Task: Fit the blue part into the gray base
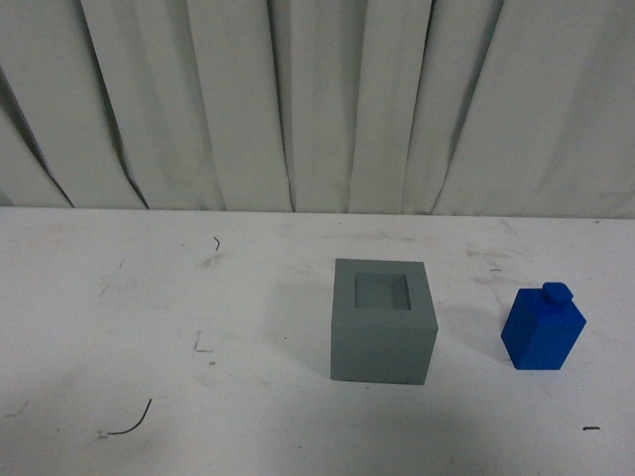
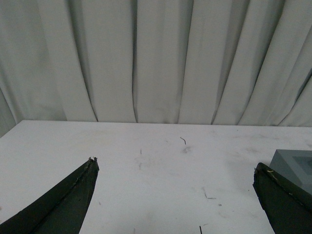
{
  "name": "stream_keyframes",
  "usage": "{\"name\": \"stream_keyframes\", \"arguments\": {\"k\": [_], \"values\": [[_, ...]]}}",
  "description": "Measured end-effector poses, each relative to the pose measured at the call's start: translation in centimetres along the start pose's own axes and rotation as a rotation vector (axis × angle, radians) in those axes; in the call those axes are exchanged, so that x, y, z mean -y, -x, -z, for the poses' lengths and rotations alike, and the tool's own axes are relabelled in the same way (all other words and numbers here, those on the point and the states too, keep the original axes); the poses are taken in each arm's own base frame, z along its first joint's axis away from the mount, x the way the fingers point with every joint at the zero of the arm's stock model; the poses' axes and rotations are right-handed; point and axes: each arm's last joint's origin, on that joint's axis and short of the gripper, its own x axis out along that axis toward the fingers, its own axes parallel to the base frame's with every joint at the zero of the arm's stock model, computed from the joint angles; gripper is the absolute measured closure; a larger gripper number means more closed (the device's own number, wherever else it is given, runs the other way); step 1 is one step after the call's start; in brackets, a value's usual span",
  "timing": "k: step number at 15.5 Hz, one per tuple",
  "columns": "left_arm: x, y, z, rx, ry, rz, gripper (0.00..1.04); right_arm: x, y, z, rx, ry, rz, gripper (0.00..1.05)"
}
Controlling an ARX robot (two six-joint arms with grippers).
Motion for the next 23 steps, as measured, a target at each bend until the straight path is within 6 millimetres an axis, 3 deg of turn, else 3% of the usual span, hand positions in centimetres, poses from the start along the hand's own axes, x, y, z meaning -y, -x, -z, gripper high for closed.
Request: {"name": "stream_keyframes", "arguments": {"k": [23], "values": [[0.00, 0.00, 0.00, 0.000, 0.000, 0.000, 0.07, 0.00, 0.00, 0.00, 0.000, 0.000, 0.000, 0.06]]}}
